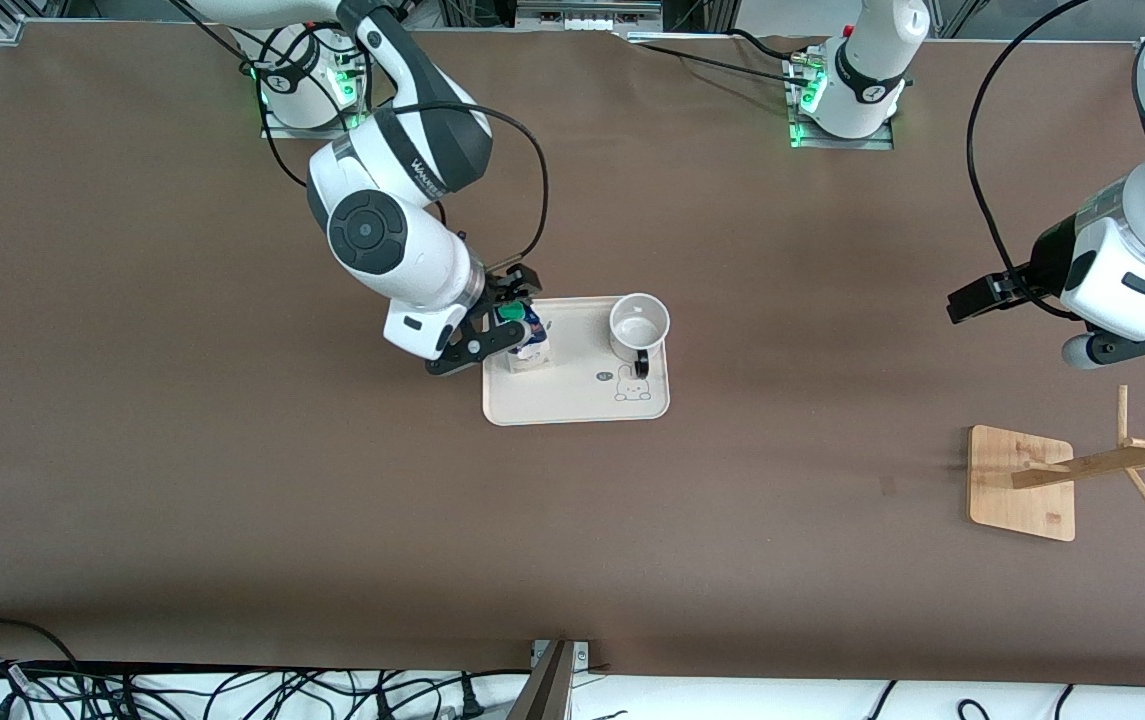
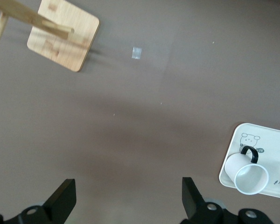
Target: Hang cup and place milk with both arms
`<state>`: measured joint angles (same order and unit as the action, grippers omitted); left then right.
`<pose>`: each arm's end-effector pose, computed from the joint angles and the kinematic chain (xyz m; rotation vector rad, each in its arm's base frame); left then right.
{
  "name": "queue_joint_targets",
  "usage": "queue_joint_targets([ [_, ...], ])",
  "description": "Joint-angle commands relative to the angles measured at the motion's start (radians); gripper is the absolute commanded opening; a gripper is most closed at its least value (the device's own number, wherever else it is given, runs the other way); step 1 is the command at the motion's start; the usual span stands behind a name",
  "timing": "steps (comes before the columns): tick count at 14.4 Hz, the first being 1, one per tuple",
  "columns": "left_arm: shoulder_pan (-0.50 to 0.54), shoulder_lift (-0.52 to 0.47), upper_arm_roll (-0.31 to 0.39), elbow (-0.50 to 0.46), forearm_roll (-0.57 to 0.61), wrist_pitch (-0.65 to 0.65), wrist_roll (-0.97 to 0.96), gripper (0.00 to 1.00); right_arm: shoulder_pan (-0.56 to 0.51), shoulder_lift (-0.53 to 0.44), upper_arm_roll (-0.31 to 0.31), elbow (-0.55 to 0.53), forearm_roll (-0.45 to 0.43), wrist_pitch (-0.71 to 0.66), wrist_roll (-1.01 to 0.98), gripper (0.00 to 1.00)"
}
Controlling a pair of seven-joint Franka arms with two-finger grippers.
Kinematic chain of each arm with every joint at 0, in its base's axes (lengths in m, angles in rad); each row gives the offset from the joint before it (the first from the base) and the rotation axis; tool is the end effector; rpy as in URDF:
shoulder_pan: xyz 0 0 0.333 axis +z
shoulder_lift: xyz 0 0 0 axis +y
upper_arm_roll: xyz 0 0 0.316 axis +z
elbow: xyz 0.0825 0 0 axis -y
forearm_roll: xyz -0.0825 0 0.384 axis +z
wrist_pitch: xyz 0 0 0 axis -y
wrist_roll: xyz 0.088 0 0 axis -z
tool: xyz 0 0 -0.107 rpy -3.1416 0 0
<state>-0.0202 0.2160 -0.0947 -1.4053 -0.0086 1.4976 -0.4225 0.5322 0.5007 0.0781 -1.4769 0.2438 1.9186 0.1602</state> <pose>0.6064 -0.0648 0.5705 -3.0936 -0.4809 0.1975 0.5620 0.4034 0.3858 -2.8652 -0.5086 0.2239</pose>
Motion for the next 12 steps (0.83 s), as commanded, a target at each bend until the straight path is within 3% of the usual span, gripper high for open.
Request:
queue_joint_targets([
  [1,-0.012,0.014,0.001,0.034,-0.013,-0.062,-0.027,1.0,0.019,-0.01,-0.003,-0.005,0.023,-0.003,0.016,1.0],
  [12,-0.014,0.016,-0.022,0.019,-0.039,-0.071,-0.024,1.0,0.006,0.027,-0.009,-0.014,0.005,0.008,-0.06,1.0],
])
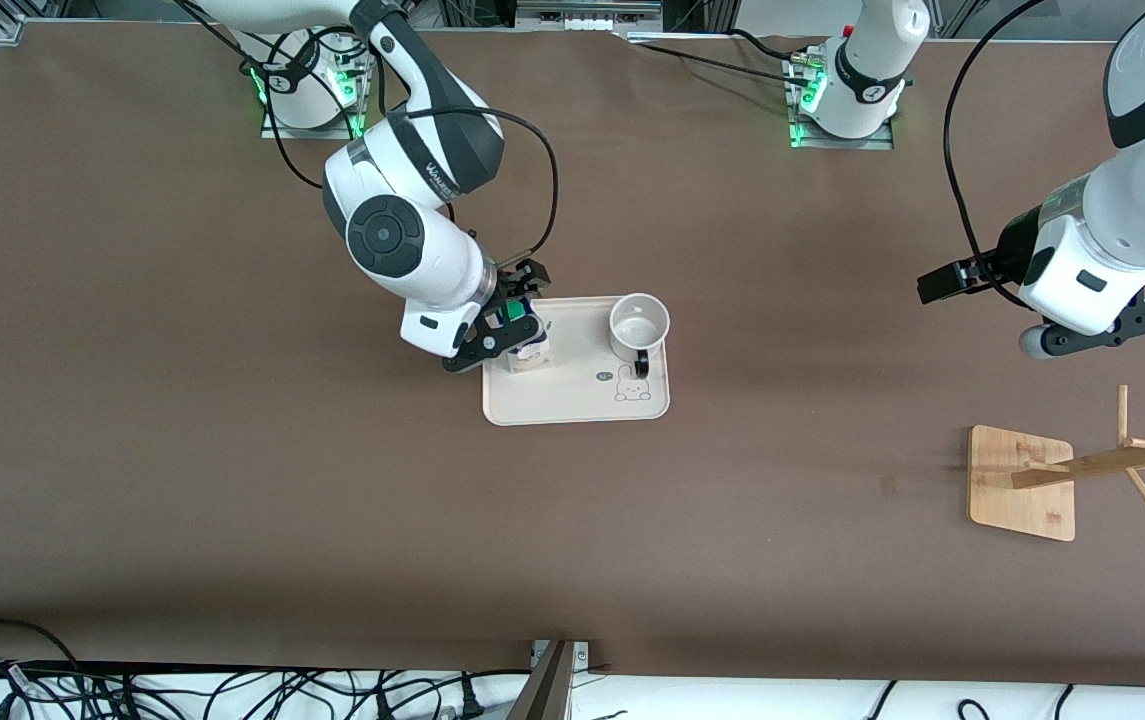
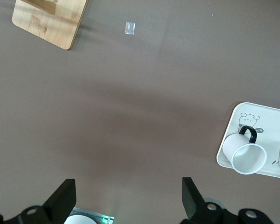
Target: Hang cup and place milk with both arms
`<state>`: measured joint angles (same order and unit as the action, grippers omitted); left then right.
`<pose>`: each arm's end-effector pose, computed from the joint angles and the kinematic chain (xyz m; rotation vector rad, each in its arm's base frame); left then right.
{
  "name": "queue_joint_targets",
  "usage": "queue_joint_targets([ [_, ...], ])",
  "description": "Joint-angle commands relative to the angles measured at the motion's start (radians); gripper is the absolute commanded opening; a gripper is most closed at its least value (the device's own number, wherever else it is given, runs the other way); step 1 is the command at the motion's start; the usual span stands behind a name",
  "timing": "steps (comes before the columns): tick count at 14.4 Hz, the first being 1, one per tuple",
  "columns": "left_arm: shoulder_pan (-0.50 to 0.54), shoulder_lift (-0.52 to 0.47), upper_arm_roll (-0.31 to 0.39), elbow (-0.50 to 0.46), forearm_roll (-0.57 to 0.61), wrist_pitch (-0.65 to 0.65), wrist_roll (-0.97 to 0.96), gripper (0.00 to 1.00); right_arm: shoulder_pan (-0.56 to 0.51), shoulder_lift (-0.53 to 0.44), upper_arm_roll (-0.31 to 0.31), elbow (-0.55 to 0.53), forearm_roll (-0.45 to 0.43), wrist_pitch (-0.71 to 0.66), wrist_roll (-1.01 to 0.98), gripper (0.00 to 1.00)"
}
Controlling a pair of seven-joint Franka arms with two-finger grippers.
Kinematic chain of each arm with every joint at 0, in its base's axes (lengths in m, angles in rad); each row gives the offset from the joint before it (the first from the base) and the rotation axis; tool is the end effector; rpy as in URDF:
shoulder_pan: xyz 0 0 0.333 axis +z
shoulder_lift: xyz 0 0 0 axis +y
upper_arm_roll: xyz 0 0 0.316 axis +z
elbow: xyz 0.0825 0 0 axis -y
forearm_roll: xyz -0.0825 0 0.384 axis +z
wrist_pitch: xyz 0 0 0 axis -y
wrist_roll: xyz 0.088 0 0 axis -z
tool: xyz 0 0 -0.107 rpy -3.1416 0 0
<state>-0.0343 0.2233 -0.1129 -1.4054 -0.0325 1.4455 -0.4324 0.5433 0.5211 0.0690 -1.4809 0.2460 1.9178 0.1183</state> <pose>0.5993 -0.0852 0.5627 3.0924 0.4430 -0.2986 0.5606 0.4055 0.3696 -2.8598 -0.5684 0.2514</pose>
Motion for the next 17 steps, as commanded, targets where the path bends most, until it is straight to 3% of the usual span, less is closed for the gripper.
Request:
queue_joint_targets([
  [1,-0.007,0.008,-0.004,0.019,-0.015,-0.022,-0.014,1.0,-0.006,0.014,-0.001,-0.012,0.003,0.009,-0.019,1.0],
  [13,-0.045,0.008,-0.013,0.011,-0.046,-0.076,-0.014,1.0,0.007,0.06,-0.001,-0.015,0.001,0.023,-0.055,1.0],
  [14,-0.047,0.007,-0.016,0.01,-0.046,-0.077,-0.015,1.0,0.007,0.062,-0.001,-0.015,0.001,0.029,-0.071,0.96],
  [16,-0.053,0.008,-0.018,0.01,-0.046,-0.079,-0.015,1.0,0.007,0.062,0.0,-0.015,0.006,0.049,-0.077,0.66],
  [17,-0.055,0.008,-0.018,0.01,-0.046,-0.077,-0.017,1.0,0.006,0.063,0.0,-0.015,0.009,0.058,-0.077,0.62],
])
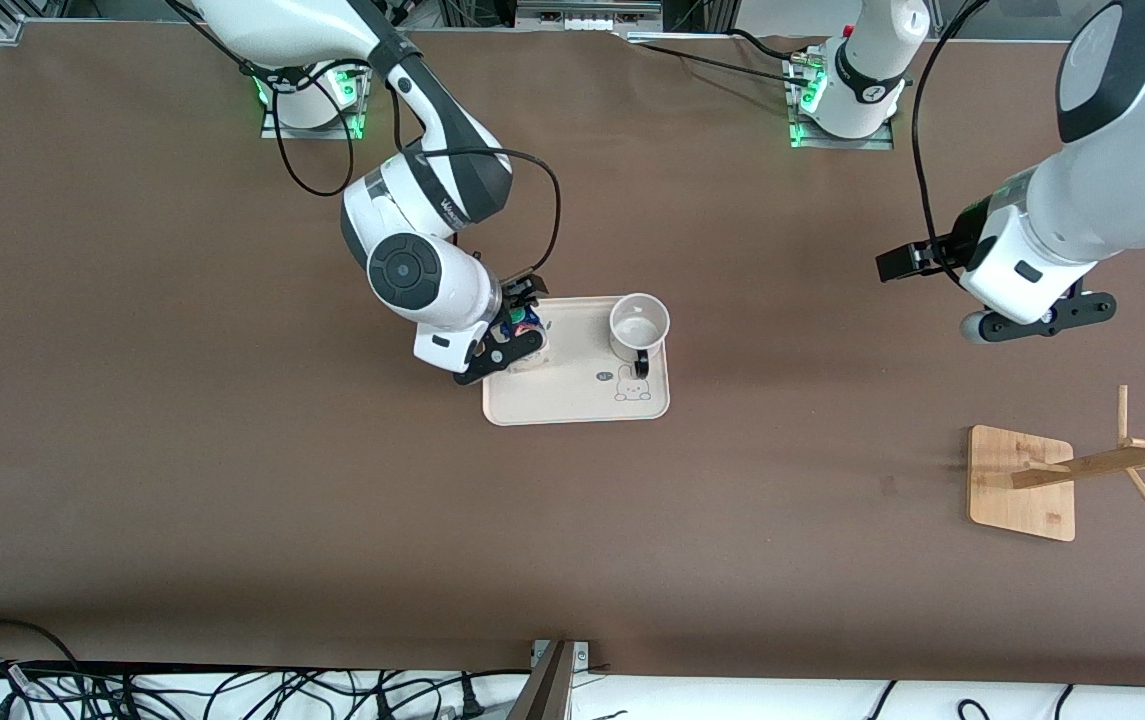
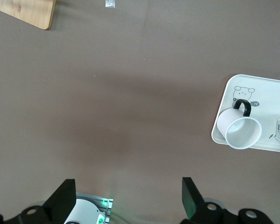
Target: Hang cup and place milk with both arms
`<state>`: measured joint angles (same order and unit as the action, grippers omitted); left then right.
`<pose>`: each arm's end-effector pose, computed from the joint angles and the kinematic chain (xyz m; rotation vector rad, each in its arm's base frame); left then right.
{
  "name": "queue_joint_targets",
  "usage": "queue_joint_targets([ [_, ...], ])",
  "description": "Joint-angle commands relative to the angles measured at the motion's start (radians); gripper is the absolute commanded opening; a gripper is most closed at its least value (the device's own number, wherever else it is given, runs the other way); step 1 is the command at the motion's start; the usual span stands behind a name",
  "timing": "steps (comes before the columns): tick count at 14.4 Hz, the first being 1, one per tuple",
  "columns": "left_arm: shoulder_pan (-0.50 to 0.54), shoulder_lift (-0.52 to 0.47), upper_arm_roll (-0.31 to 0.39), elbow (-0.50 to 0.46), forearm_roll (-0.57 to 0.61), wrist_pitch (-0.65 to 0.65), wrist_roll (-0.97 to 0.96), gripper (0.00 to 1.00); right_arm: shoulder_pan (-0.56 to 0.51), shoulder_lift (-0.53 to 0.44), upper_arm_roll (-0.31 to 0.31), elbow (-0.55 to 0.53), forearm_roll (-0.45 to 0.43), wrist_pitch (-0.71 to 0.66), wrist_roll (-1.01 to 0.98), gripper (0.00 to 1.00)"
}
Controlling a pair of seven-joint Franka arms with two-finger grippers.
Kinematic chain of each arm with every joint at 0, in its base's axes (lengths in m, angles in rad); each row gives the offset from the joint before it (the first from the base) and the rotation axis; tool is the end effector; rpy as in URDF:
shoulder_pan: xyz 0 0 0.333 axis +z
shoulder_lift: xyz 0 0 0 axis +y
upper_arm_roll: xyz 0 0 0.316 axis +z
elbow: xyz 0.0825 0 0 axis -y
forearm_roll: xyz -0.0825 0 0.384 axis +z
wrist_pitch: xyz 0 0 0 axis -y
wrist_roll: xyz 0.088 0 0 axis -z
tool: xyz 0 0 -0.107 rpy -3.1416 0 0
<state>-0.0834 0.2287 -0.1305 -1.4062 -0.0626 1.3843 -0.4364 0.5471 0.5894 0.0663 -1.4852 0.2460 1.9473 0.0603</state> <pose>0.5854 -0.1261 0.5558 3.0875 0.3383 -0.4139 0.5633 0.4075 0.3225 -2.8526 -0.6360 0.3017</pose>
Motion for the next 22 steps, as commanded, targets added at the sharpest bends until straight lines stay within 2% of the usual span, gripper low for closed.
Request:
queue_joint_targets([
  [1,-0.01,0.003,0.0,0.01,-0.017,-0.016,-0.013,1.0,0.002,-0.005,0.003,-0.01,0.009,0.03,-0.017,0.56],
  [3,-0.022,0.003,0.0,0.01,-0.017,-0.016,-0.015,1.0,0.002,-0.005,0.003,-0.009,0.009,0.025,-0.014,0.52],
  [9,-0.082,0.006,0.0,0.018,-0.017,-0.002,-0.094,1.0,0.004,-0.022,0.003,-0.004,0.003,0.018,-0.01,0.51],
  [15,-0.183,0.05,0.002,0.016,-0.017,0.068,-0.151,1.0,-0.006,-0.15,-0.006,0.0,0.001,-0.122,-0.019,0.51],
  [18,-0.266,0.099,0.002,0.012,-0.003,0.146,-0.296,1.0,-0.007,-0.23,-0.08,0.0,0.001,-0.18,-0.024,0.51],
  [22,-0.312,0.147,0.0,0.003,-0.005,0.189,-0.303,1.0,-0.007,-0.304,-0.242,0.003,0.003,-0.235,-0.02,0.51],
])
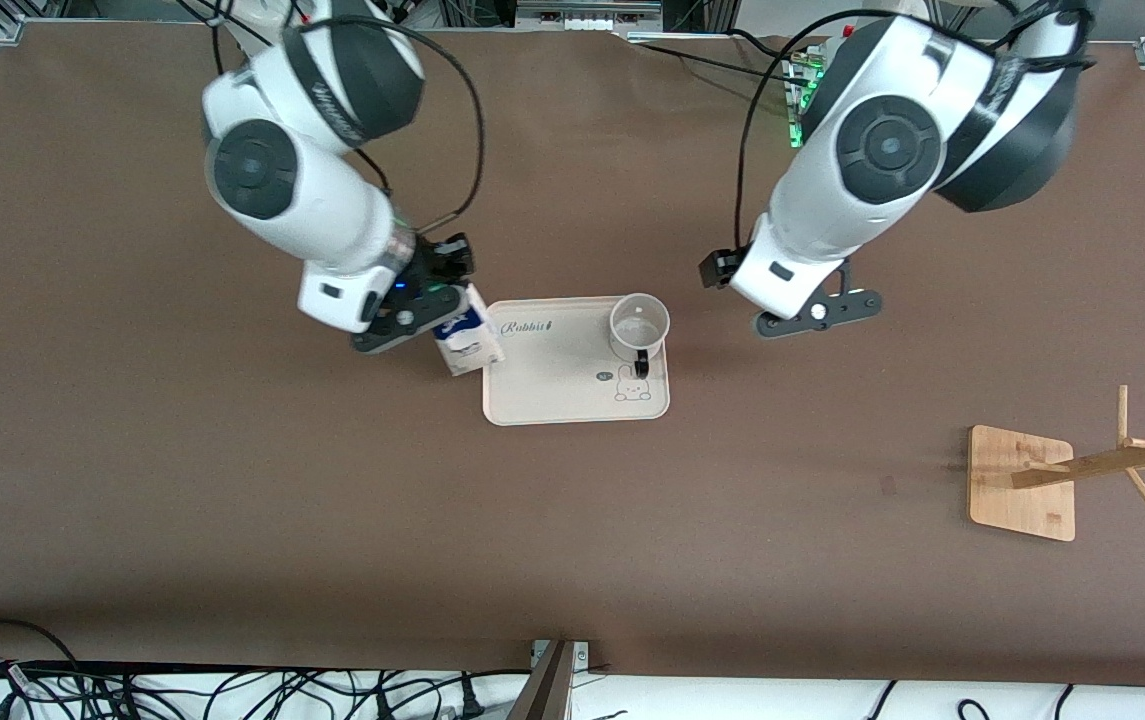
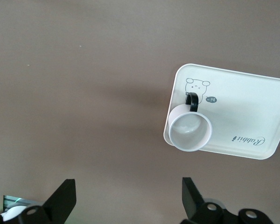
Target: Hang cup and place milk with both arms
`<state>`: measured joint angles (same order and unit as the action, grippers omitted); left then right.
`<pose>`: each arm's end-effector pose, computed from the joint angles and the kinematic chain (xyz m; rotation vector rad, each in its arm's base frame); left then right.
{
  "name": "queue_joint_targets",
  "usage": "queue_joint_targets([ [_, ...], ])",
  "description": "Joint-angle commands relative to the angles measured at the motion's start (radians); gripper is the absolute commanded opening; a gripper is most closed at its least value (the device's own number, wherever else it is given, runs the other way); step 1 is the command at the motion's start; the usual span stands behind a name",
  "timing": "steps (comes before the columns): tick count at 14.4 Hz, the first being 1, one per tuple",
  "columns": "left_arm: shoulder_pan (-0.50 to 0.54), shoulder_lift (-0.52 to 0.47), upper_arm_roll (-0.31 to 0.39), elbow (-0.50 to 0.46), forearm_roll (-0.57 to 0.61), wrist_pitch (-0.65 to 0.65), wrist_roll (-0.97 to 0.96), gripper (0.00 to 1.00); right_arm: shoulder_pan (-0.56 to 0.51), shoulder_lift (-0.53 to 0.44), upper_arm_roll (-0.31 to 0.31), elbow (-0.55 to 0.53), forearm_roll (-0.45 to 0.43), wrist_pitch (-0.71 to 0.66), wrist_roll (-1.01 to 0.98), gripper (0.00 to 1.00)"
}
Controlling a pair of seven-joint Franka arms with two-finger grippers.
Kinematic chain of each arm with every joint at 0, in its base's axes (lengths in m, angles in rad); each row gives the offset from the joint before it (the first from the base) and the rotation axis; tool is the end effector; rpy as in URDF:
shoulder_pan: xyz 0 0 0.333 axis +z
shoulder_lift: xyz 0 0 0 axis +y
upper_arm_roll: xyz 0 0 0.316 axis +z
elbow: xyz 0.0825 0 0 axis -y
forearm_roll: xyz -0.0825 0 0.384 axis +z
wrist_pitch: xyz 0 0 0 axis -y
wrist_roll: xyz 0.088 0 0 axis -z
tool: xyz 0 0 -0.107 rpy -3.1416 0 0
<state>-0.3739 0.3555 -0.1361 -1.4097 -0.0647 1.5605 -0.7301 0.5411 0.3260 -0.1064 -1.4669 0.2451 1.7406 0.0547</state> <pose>0.5648 -0.3094 0.4870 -3.0754 -0.3546 0.3563 0.5806 0.3039 0.4933 -2.9082 -0.4948 0.1459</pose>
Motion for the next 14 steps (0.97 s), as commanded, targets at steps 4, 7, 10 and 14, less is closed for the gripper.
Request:
queue_joint_targets([
  [4,-0.102,0.1,0.007,-0.029,-0.006,0.216,-0.02,1.0,-0.001,-0.039,-0.229,-0.012,0.003,-0.065,-0.024,0.51],
  [7,-0.163,0.151,0.01,-0.038,0.002,0.28,-0.05,1.0,-0.003,-0.038,-0.298,-0.013,-0.053,-0.065,-0.126,0.51],
  [10,-0.188,0.226,0.009,-0.037,0.066,0.367,-0.135,1.0,-0.007,-0.028,-0.37,-0.013,-0.056,-0.09,-0.275,0.51],
  [14,-0.229,0.321,0.013,-0.038,0.106,0.461,-0.198,1.0,-0.059,-0.016,-0.384,-0.018,-0.059,-0.142,-0.357,0.51],
])
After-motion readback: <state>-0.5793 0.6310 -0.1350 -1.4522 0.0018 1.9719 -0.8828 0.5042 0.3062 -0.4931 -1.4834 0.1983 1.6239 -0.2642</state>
